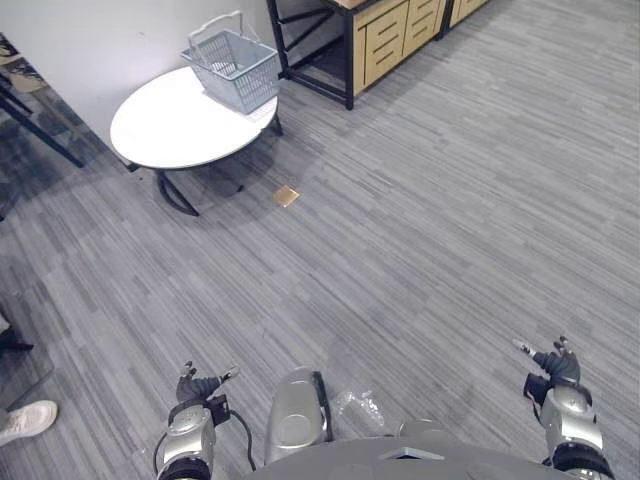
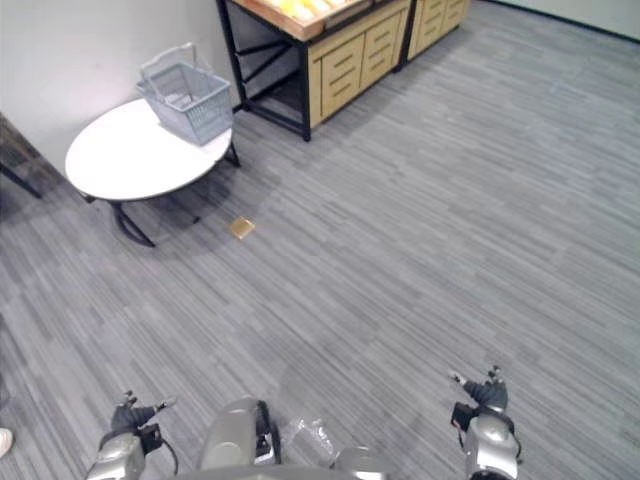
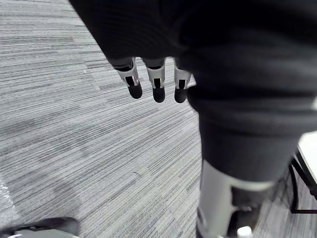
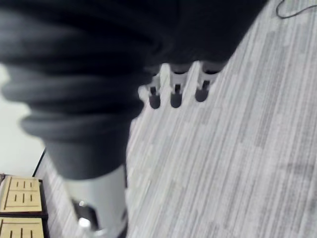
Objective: Pick vegetable in the basket
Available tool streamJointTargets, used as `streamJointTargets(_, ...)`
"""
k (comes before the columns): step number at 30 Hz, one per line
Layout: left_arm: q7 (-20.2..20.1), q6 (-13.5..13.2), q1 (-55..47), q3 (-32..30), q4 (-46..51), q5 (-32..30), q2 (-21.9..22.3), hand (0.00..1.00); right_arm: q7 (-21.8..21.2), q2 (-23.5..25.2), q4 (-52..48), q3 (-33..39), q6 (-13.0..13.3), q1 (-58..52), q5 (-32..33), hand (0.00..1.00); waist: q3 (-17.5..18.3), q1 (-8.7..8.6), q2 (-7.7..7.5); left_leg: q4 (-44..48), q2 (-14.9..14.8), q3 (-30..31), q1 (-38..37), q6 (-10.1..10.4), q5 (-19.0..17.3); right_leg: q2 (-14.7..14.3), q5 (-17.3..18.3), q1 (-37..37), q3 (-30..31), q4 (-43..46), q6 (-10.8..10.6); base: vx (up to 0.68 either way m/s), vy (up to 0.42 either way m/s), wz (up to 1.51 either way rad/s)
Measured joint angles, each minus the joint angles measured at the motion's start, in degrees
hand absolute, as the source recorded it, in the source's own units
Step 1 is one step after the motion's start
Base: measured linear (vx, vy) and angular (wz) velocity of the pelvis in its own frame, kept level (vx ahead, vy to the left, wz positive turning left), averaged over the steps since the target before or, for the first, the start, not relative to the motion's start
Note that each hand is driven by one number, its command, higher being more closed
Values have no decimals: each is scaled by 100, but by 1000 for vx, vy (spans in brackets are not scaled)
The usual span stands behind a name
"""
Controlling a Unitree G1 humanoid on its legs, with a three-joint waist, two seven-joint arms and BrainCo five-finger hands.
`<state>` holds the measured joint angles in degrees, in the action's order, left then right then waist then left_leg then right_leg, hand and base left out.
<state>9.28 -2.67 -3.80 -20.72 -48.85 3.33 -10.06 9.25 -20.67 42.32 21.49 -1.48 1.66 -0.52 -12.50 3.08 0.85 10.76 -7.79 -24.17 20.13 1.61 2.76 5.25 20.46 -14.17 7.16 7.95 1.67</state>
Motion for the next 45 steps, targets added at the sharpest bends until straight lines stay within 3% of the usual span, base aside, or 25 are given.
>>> streamJointTargets(1,3,-24,-20,34,-71,4,-107,0,-1,-2,1,-237,9,71,-111,0,4,55,-48,44,108,-109,-87,-532,278,143,-17,-102,6,68,-62,531,358,7)
streamJointTargets(2,-4,-36,66,42,-76,-8,-128,0,-48,13,-61,-454,23,163,-222,0,-4,68,-167,230,255,-122,-76,-640,90,316,-233,29,-9,368,-428,530,364,16)
streamJointTargets(5,-10,-49,-9,47,26,-19,-122,0,-68,41,-135,-654,80,364,-420,0,2,129,-336,870,398,-99,-221,-741,-650,422,-708,216,19,1512,-1163,555,331,25)
streamJointTargets(6,-9,-56,-93,49,45,-21,-149,0,-69,66,-225,-813,131,418,-485,0,9,121,-394,981,487,18,-446,-738,-965,400,-1250,467,36,2410,-1638,527,252,54)
streamJointTargets(7,-6,-53,-155,58,49,-37,-189,0,-67,126,-332,-974,187,434,-536,0,36,88,-449,943,597,216,-732,-725,-1178,247,-1914,795,88,3384,-1717,623,279,63)
streamJointTargets(9,-11,-36,-221,184,50,-61,-199,0,-93,172,-543,-1232,214,486,-541,0,33,91,-468,732,712,475,-1257,-713,-1374,46,-1900,1473,14,4979,-1688,522,145,67)
streamJointTargets(11,-10,-32,-284,400,52,-62,-160,0,-128,176,-893,-1391,233,472,-548,0,6,29,-378,182,837,806,-1947,-669,-1354,97,-1481,2119,-456,5798,-1539,469,44,85)
streamJointTargets(13,-11,-34,-284,593,103,-63,-168,0,-127,171,-1253,-1389,264,480,-547,0,-4,-109,-256,-326,831,1337,-2586,-608,-1321,296,-909,2904,-980,5326,-840,479,-47,116)
streamJointTargets(15,-13,-35,-186,611,185,-64,-179,0,-124,163,-1403,-1364,280,509,-545,0,-14,-222,-237,-456,740,1721,-2781,-493,-1390,333,-767,3308,-1023,4269,-751,487,-190,119)
streamJointTargets(17,-17,-45,-60,664,194,-73,-235,0,-106,110,-1487,-1321,287,648,-546,0,-50,-290,-163,-486,477,2190,-2982,-186,-1591,381,-1171,3474,-963,1680,-748,553,-340,128)
streamJointTargets(19,-11,-49,-41,659,195,-91,-306,0,-6,-62,-1495,-1343,285,909,-578,0,-25,-257,-294,-499,345,2346,-3164,149,-1807,485,-1736,3451,-844,72,-820,546,-432,91)
streamJointTargets(21,-17,-48,-103,693,160,-207,-247,0,51,-459,-1679,-1341,279,1146,-770,0,-41,-244,-180,-367,101,2536,-3406,371,-2157,431,-2321,3501,-779,457,-1018,580,-478,85)
streamJointTargets(23,-18,-138,-248,718,152,-251,-26,0,144,-763,-2088,-1357,275,1307,-1141,0,28,-211,232,842,-313,2716,-2920,369,-2023,195,-1883,3542,-1115,1283,-692,595,-491,67)
streamJointTargets(24,-15,-168,-309,705,146,-273,20,0,184,-760,-2156,-1391,278,1410,-1244,0,11,-216,278,1373,-364,2769,-2692,390,-1895,167,-1706,3502,-1168,1412,-632,593,-494,55)
streamJointTargets(26,-15,-150,-407,732,136,-263,236,0,310,-754,-2188,-1671,235,1753,-1558,0,-215,-187,378,3782,-657,2744,-1640,475,-1088,110,-1209,2952,-1476,1570,-407,487,-346,52)
streamJointTargets(28,-16,-137,-457,787,139,-268,281,0,352,-737,-2210,-1964,214,1865,-1667,0,-388,-94,377,4920,-848,2199,-1087,301,-1194,106,-1007,2314,-1643,1402,-227,384,-219,40)
streamJointTargets(30,-15,-133,-481,782,205,-271,282,0,365,-737,-2270,-2126,222,1888,-1707,0,-403,66,349,4749,-862,1528,-724,144,-1290,131,-954,1797,-1781,990,-203,367,-143,28)
streamJointTargets(33,-20,-138,-711,771,293,-271,282,0,364,-791,-2297,-2317,224,2114,-1955,0,-402,103,350,3017,-559,563,-364,80,-1368,152,-929,1257,-1974,304,-246,372,9,23)
streamJointTargets(35,-21,-135,-791,760,275,-274,290,0,343,-1009,-2263,-2569,227,2295,-2121,0,-405,98,345,1515,-198,177,-354,133,-1073,202,-891,952,-2116,-24,-405,544,138,18)
streamJointTargets(36,-20,-137,-925,754,256,-275,343,0,314,-1263,-2107,-2823,243,2486,-2128,0,-347,135,455,464,-49,1,-521,18,-337,144,-741,734,-2156,24,-699,621,198,3)
streamJointTargets(37,-22,-133,-895,722,199,-276,318,0,305,-1266,-1992,-2910,245,2555,-2166,0,-373,242,302,500,73,-46,-665,-597,-311,239,-579,671,-2027,223,-771,625,192,1)
streamJointTargets(39,-40,-129,-846,724,176,-284,366,0,194,-1296,-1860,-3010,274,2651,-2353,0,-347,270,22,588,331,-6,-815,-637,-634,531,-569,718,-2013,821,-792,414,98,34)
streamJointTargets(40,-65,-122,-823,738,127,-287,422,0,149,-1286,-1614,-3090,280,2896,-2363,0,-391,268,-57,594,439,78,-1027,-690,-795,693,-599,994,-1917,1835,-853,511,102,50)
streamJointTargets(42,-59,-72,-722,840,20,-289,366,0,91,-1321,-1268,-3155,286,3232,-2448,0,-465,217,-53,492,531,349,-1445,-685,-965,757,-673,1646,-1503,3727,-1237,572,40,60)
streamJointTargets(45,-56,-55,-582,949,26,-291,189,0,97,-1363,-883,-3427,297,3726,-2451,0,-529,232,-40,206,506,584,-1914,-666,-978,687,-492,2254,-1338,4061,-819,340,-84,63)
